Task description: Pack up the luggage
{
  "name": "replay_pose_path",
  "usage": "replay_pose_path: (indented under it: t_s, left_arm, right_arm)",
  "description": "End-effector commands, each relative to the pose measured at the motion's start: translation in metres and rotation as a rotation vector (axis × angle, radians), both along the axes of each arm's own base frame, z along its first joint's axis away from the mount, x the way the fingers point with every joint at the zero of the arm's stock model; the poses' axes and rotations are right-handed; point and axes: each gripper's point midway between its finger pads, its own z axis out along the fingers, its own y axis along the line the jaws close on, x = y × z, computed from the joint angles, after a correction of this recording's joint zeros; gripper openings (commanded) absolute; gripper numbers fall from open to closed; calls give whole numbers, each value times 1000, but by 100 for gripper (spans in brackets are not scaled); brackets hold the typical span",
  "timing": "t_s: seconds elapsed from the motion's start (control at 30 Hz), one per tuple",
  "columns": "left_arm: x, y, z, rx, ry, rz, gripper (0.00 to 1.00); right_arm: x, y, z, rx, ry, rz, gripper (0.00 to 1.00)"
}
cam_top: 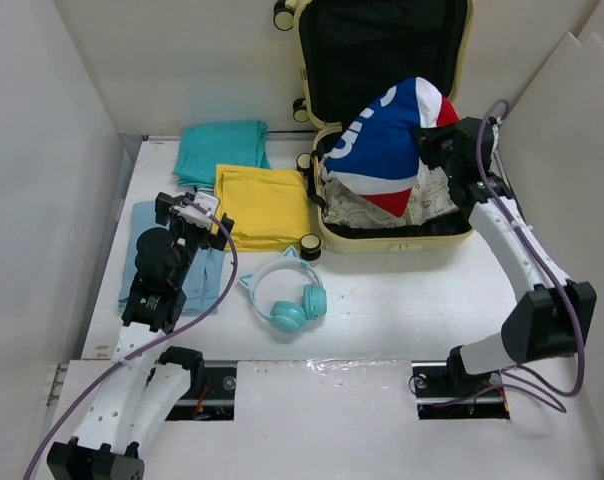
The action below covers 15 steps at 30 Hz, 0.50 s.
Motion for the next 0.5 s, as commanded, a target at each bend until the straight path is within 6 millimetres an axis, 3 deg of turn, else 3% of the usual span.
replay_pose_path:
  t_s: [0.0,0.1,0.13,0.23,0.27,0.33,0.47]
  left_arm:
    - [0,4,18,-18,-37,20,100]
    - [1,11,18,-18,-37,44,100]
    - [1,11,18,-27,-35,45,100]
    - [1,15,18,-26,-35,63,100]
    - [1,15,18,-26,-35,63,100]
    - [2,18,18,-26,-35,72,100]
    - [3,18,15,-24,-26,72,100]
  right_arm:
    - [13,-13,116,268,-394,-190,0]
    - [25,-25,102,346,-424,-350,0]
    - [27,-20,94,361,-419,-374,0]
    - [43,-19,57,411,-372,-449,0]
    - [51,-15,39,455,-344,-448,0]
    - [53,4,24,508,-321,-445,0]
    - [55,11,-12,590,-277,-507,0]
